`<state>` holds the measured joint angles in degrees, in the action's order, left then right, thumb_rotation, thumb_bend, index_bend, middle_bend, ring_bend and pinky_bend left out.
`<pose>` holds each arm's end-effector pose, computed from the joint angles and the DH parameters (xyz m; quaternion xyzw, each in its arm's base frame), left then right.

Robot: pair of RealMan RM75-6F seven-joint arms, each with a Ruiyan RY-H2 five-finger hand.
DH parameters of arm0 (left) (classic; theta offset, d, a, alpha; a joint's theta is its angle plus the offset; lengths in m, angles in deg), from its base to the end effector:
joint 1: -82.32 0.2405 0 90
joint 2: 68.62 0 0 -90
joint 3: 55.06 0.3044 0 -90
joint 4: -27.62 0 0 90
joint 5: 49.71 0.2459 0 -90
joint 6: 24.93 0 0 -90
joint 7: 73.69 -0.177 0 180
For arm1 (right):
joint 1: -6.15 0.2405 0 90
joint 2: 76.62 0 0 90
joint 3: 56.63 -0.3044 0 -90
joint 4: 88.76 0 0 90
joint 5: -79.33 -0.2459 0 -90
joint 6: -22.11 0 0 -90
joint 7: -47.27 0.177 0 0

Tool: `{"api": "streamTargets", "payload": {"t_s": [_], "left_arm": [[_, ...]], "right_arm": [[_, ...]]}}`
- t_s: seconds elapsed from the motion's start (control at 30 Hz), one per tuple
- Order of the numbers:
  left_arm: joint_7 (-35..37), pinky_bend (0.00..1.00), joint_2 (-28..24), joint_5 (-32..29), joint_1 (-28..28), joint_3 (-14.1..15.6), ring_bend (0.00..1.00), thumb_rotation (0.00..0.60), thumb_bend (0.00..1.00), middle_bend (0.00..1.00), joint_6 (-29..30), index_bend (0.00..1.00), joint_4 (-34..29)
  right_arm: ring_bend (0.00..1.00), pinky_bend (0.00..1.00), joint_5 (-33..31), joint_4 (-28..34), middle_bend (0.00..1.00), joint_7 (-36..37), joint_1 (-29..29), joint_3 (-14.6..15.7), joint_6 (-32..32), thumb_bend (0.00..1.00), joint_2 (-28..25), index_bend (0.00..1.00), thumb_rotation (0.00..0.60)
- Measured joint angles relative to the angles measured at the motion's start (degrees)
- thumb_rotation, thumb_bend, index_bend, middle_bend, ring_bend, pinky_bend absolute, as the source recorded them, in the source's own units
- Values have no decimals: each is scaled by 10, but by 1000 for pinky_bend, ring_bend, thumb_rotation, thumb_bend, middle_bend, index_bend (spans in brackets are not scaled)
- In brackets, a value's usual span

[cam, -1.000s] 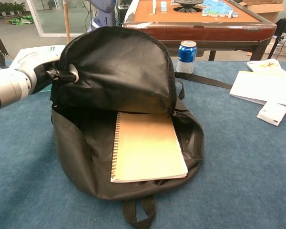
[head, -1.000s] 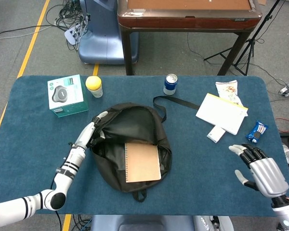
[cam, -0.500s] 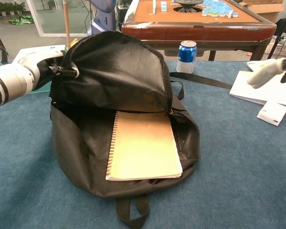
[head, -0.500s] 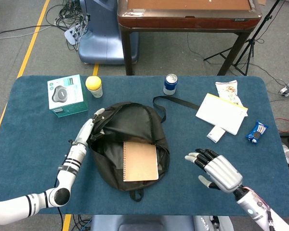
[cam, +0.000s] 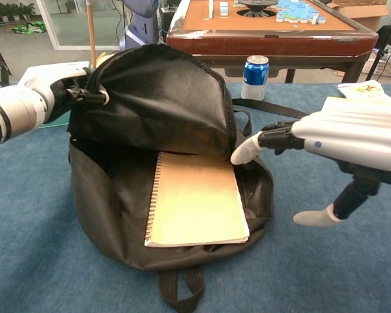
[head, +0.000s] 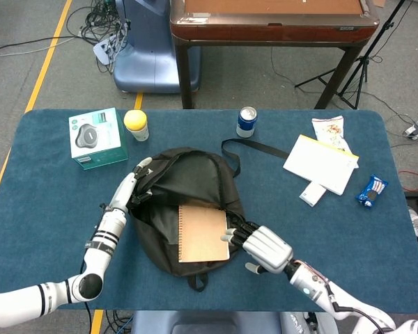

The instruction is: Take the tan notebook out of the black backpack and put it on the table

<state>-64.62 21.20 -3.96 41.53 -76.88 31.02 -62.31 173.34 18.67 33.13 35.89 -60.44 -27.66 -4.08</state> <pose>-0.1615 0.4375 -0.0393 -0.4547 -0.6645 -0.5084 0.3052 -0.1636 -0.2745 -0.0191 0.8373 -0.3115 0.3682 0.2573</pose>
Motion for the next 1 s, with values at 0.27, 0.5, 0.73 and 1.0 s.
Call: {"api": "streamTargets", "payload": {"t_s": [0.27, 0.5, 0.73, 1.0], "left_arm": [[-5, 48, -2, -5, 5, -2, 17, 600, 891, 57, 1, 426, -7], [-7, 47, -1, -8, 6, -6, 18, 600, 890, 57, 0, 426, -11], [-9, 47, 0, -8, 8, -7, 17, 600, 890, 57, -1, 426, -14], [-8, 47, 0, -7, 8, -9, 18, 600, 890, 57, -3, 426, -14]], "right_arm": [[47, 177, -63, -43, 138, -59, 26, -9, 18, 164, 75, 194, 600], [37, 165, -94, -78, 116, -83, 47, -14, 24, 121, 121, 194, 600], [37, 163, -118, -109, 113, -105, 62, -10, 25, 118, 159, 194, 600], [36, 163, -134, -139, 113, -120, 75, -5, 20, 117, 193, 194, 600]]}}
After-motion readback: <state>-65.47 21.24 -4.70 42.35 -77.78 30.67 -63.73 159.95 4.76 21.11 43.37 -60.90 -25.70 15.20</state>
